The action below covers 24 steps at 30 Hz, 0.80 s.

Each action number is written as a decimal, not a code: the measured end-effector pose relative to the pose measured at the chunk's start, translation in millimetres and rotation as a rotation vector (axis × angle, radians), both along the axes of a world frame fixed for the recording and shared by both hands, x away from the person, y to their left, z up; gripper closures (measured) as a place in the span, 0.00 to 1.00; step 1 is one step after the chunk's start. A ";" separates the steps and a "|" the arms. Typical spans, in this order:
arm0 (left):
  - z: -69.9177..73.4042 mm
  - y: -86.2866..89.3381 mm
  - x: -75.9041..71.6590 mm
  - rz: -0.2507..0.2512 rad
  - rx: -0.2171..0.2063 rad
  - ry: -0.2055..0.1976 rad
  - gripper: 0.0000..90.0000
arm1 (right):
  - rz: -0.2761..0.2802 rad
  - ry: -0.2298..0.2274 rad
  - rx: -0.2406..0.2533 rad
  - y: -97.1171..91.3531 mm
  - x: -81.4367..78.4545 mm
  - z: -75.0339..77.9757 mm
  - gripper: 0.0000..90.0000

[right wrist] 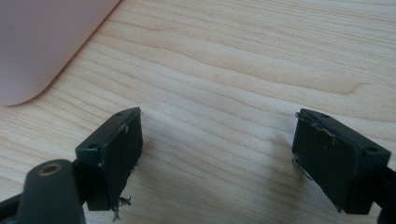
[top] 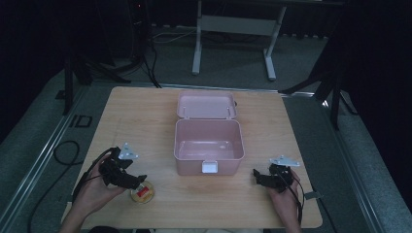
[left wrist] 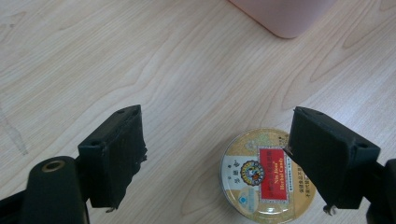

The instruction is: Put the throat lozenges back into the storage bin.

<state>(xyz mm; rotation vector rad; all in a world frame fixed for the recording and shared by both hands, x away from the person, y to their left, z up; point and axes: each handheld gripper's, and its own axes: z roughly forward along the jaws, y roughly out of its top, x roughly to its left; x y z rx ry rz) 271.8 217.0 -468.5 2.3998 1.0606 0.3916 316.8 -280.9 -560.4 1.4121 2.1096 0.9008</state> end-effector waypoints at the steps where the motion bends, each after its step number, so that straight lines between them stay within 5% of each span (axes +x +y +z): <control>1: -0.8 -1.0 0.3 -0.006 0.001 0.005 0.21 | 0.000 0.000 0.000 0.0 0.0 0.0 0.18; 24: -9.7 -14.2 -2.6 -0.114 0.069 0.061 0.23 | 0.000 0.000 0.000 0.0 0.0 0.0 0.18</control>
